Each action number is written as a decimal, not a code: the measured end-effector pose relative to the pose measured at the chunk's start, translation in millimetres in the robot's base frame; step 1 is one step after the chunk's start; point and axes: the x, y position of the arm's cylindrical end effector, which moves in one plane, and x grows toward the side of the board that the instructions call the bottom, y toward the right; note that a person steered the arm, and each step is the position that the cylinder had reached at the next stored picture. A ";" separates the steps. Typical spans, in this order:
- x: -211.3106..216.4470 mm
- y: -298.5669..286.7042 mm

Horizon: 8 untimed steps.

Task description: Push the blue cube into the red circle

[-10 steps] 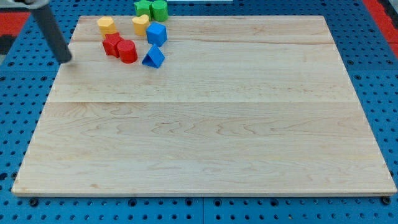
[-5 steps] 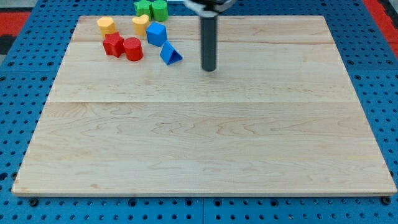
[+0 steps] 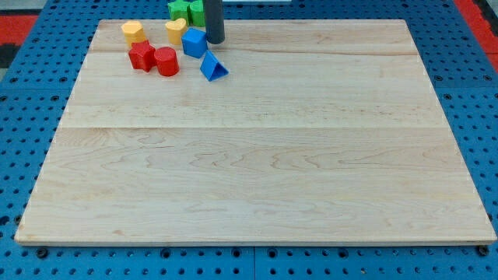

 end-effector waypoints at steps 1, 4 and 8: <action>-19.8 0.6; 13.6 -31.5; 13.9 -49.2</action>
